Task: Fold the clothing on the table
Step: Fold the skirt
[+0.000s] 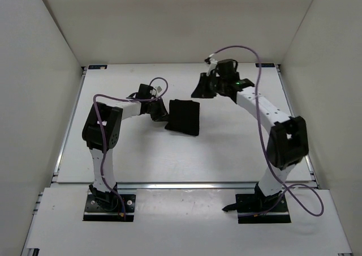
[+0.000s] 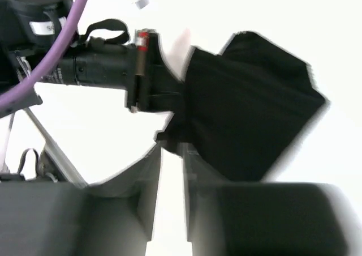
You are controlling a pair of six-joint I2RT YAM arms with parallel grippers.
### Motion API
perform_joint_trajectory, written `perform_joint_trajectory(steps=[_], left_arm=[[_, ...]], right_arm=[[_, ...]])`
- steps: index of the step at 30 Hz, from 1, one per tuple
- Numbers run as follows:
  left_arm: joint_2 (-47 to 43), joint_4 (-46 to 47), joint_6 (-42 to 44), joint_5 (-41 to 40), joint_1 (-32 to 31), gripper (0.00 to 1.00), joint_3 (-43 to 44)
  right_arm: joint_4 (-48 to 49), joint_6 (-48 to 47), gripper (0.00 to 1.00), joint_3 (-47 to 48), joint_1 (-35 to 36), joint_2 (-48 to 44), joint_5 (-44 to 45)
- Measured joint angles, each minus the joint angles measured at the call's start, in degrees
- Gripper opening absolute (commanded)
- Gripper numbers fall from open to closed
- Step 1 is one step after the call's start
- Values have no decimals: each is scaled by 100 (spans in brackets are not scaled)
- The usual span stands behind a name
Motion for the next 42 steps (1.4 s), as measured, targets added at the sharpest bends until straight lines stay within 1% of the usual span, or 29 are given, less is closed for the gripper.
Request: perform_joint_trajectory(steps=[1, 3, 4, 6, 8, 10, 11, 12, 13, 16, 18, 19, 20, 21, 22, 26, 27, 28, 29, 31, 32, 33, 34, 38, 42], left_arm=[[-26, -61, 7, 0, 66, 8, 0], [-105, -151, 7, 0, 203, 7, 0], [-151, -188, 7, 0, 251, 6, 0], [-280, -243, 13, -2, 348, 7, 2], [-411, -330, 24, -11, 415, 6, 39], [-527, -400, 31, -44, 422, 9, 90], [-590, -444, 44, -66, 415, 13, 107], [-658, -498, 44, -92, 417, 15, 122], [-728, -540, 50, -120, 417, 18, 136], [-896, -684, 94, -175, 446, 37, 197], [-975, -820, 136, -243, 520, 54, 297], [-990, -874, 168, -271, 562, 60, 369], [-994, -935, 201, -295, 605, 68, 446], [-997, -986, 221, -330, 651, 71, 520], [-999, -1012, 256, -352, 680, 72, 549], [-1043, -1099, 297, -393, 778, 63, 557], [-1045, -1097, 299, -393, 780, 57, 557], [-1045, -1088, 299, -389, 769, 46, 557], [-1045, -1082, 289, -385, 750, 40, 560], [-1045, -1082, 249, -299, 693, 19, 577], [-1045, -1060, 199, -243, 651, 15, 588], [-1045, -1010, 166, -166, 603, 8, 592], [-1045, -955, 129, -85, 549, 4, 592], [-1047, -647, 44, 37, 142, 2, 446], [-1008, -448, -11, 35, -321, 0, -120]], right_arm=[[133, 42, 0, -275, -166, -343, 39], [291, 83, 0, -601, -439, -699, 83], [345, 81, 0, -678, -544, -734, 111], [415, 68, 0, -780, -645, -601, 170], [428, 13, 0, -892, -586, -299, 184], [413, -20, 0, -1029, -457, 28, 153], [407, -31, 0, -1084, -382, 184, 118], [393, -33, 0, -1104, -321, 302, 76], [409, -37, 0, -1104, -264, 413, 22], [483, -48, 0, -1038, -103, 619, -170], [494, -52, 0, -802, -22, 772, -306], [494, -50, 0, -603, 7, 885, -372], [518, -52, 0, -380, 26, 1019, -433], [570, -52, 0, -149, 57, 1158, -481], [592, -57, 0, 20, 90, 1259, -511], [577, -72, 0, 623, 170, 1687, -625], [568, -72, 0, 765, 195, 1805, -651], [546, -74, 1, 885, 219, 1928, -684], [527, -74, 0, 957, 238, 2011, -704], [490, -74, 0, 1032, 284, 2173, -715], [461, -76, 0, 1032, 304, 2232, -710], [409, -76, 0, 1032, 308, 2288, -695], [376, -76, 0, 1032, 308, 2341, -684], [337, -79, 0, 1032, 275, 2479, -605], [339, -70, 0, 1032, 76, 2522, -592]])
